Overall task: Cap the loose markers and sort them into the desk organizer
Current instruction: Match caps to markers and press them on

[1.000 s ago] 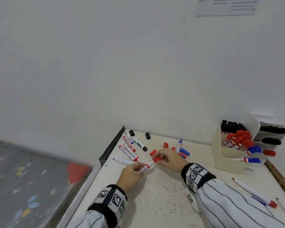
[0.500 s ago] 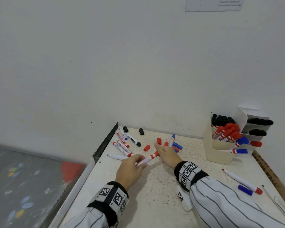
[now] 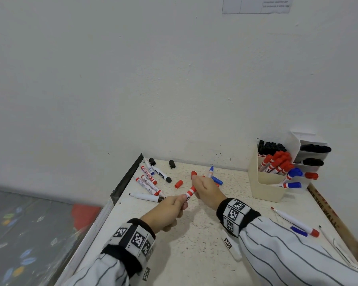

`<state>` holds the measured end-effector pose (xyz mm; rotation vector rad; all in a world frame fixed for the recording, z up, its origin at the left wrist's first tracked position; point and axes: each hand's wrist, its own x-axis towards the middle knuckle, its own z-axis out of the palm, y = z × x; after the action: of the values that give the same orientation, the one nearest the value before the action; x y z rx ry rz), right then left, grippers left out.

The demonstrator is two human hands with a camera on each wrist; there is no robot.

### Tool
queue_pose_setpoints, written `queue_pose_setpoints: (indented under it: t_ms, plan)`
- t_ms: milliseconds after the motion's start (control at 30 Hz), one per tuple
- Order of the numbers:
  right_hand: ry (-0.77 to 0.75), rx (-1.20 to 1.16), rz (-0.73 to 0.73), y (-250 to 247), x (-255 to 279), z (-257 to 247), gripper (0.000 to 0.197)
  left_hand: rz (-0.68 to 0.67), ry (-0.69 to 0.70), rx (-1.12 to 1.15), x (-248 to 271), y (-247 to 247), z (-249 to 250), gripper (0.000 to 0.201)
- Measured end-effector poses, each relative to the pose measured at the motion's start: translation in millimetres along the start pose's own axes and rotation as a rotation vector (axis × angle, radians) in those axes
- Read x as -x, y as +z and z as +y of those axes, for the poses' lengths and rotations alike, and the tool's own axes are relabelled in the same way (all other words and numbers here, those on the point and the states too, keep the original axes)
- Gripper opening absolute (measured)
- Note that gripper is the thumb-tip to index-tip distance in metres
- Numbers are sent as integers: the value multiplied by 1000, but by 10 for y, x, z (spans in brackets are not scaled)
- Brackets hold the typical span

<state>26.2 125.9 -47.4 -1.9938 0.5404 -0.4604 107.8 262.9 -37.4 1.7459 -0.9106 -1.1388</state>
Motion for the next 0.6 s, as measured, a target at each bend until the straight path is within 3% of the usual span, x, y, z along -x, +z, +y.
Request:
queue_pose_setpoints:
  t_ms: [200,333,400,500,600]
  plan:
    - [-150,191,-53,-147,-59,-19,39,-8,22,175,-97,65,-53,38]
    - [-156,245,-56,-419,-66,-55,31,120,66,-56,-230,36,-87,43]
    - [-154,203,61,-623,-50,-44,25,255,18,-254,-325,-81,-180,39]
    - [-155,126,319,-1015,-34,-6,14,518,-187,-470,-496,-356,-406,32]
    - [-151,65,525,-1443,17,42,6,562,-264,-532,-561,-472,-530,33]
